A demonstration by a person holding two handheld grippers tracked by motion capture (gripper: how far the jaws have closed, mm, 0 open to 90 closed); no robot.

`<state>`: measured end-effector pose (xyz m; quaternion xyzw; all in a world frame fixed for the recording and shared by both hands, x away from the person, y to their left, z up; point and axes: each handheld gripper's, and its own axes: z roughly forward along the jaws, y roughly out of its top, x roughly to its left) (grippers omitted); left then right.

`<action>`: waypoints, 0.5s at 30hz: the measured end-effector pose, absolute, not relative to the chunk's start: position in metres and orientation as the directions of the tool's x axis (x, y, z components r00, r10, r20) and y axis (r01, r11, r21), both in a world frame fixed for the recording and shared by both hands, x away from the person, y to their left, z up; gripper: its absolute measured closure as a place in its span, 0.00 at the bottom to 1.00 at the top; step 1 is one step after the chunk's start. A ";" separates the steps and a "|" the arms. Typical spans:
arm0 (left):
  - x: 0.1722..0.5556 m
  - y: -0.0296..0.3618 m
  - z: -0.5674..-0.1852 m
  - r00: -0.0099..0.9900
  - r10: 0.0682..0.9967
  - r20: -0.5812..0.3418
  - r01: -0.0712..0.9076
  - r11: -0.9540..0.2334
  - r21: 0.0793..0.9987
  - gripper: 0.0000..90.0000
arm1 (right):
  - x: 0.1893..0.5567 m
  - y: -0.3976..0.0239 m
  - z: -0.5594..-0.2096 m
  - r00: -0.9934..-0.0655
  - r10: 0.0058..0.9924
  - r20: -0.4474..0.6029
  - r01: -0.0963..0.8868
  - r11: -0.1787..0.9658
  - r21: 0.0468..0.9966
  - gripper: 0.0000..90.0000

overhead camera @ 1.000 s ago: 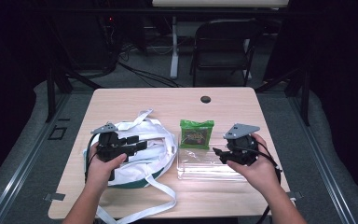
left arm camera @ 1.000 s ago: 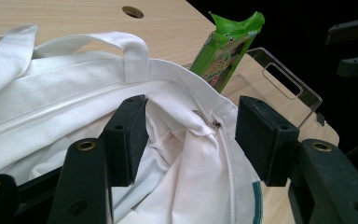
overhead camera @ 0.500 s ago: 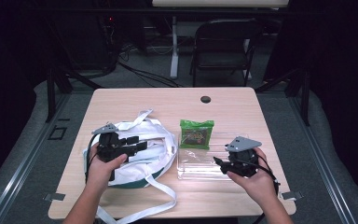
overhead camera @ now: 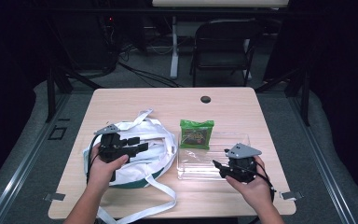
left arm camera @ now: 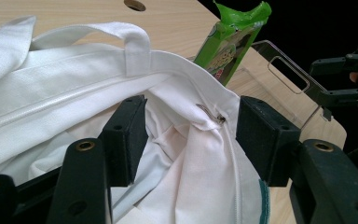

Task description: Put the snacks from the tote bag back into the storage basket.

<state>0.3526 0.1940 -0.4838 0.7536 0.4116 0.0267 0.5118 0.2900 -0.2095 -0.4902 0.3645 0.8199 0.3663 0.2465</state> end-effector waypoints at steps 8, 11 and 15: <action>0.353 0.192 -0.485 0.662 0.650 -0.373 0.593 -0.151 0.791 0.48 | 0.284 -0.213 -0.500 -0.605 0.788 -0.111 0.419 0.434 0.798 0.47; 0.353 0.192 -0.485 0.665 0.648 -0.371 0.590 -0.151 0.793 0.48 | 0.284 -0.215 -0.501 -0.600 0.792 -0.112 0.418 0.430 0.800 0.47; 0.353 0.192 -0.485 0.666 0.649 -0.368 0.586 -0.151 0.796 0.48 | 0.283 -0.216 -0.503 -0.600 0.791 -0.115 0.418 0.433 0.798 0.48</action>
